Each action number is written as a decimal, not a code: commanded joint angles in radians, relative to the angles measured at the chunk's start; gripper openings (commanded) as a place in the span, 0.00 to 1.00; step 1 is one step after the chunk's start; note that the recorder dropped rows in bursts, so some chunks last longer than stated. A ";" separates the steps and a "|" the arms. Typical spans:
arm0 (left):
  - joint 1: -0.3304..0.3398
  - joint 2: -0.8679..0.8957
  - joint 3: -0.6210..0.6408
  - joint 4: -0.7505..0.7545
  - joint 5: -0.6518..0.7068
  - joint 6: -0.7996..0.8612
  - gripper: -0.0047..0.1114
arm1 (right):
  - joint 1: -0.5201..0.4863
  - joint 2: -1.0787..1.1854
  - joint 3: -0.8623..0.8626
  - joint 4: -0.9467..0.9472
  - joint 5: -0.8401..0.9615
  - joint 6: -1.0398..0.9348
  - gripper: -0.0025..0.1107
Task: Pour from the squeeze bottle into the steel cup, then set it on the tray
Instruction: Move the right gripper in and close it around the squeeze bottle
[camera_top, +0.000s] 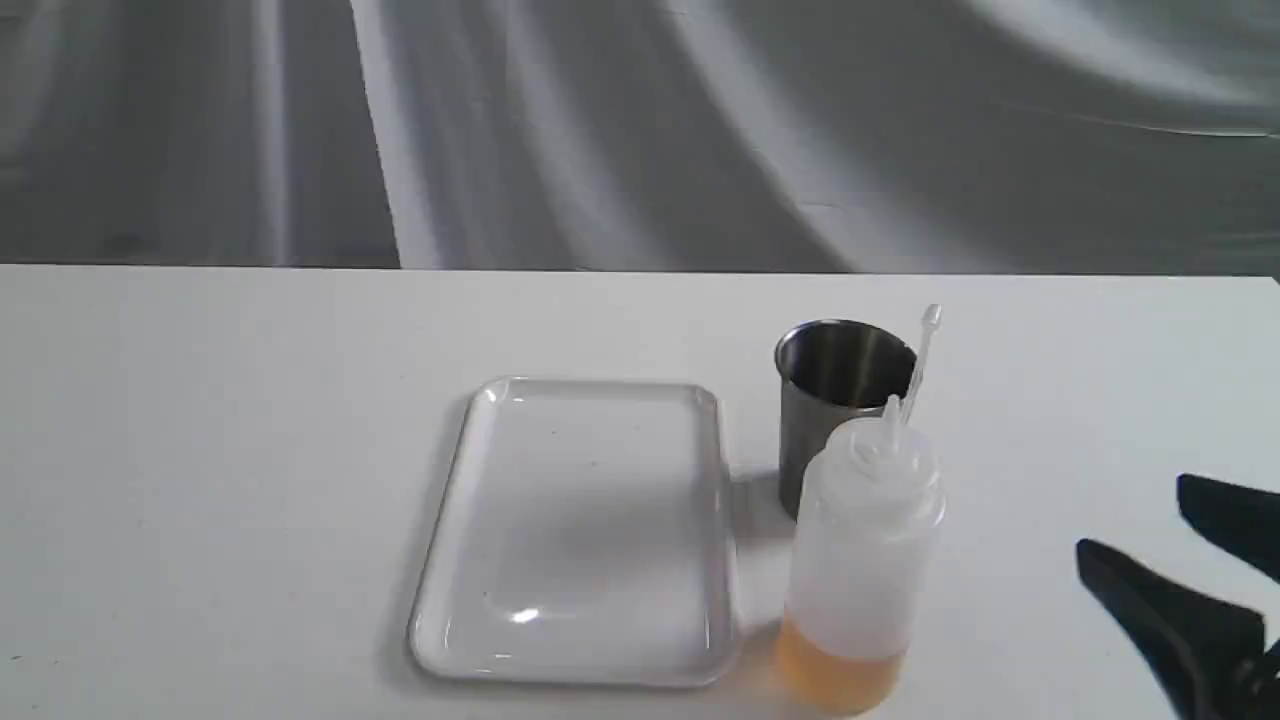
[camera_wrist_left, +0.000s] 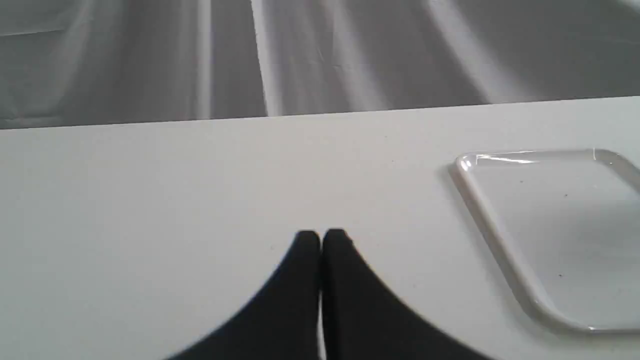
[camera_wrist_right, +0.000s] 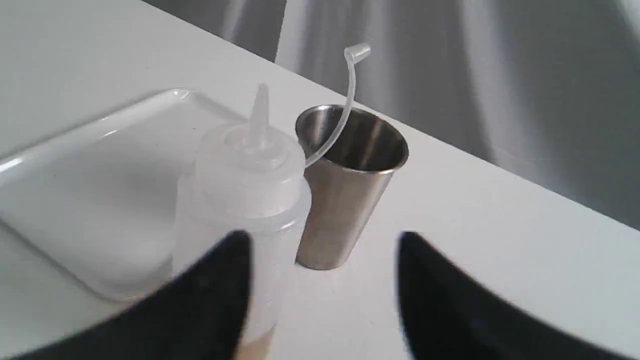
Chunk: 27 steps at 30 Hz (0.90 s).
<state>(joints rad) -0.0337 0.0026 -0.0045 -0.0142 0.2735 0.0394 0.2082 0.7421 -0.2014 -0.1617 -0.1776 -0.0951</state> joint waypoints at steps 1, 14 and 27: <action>-0.005 -0.003 0.004 -0.001 -0.008 -0.005 0.04 | 0.002 -0.004 0.006 0.011 -0.038 -0.007 0.84; -0.005 -0.003 0.004 -0.001 -0.008 -0.003 0.04 | 0.084 0.152 0.006 0.013 -0.115 0.107 0.95; -0.005 -0.003 0.004 -0.001 -0.008 -0.004 0.04 | 0.084 0.449 0.001 -0.018 -0.270 0.095 0.95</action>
<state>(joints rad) -0.0337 0.0026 -0.0045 -0.0142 0.2735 0.0394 0.2891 1.1605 -0.2014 -0.1663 -0.4101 0.0000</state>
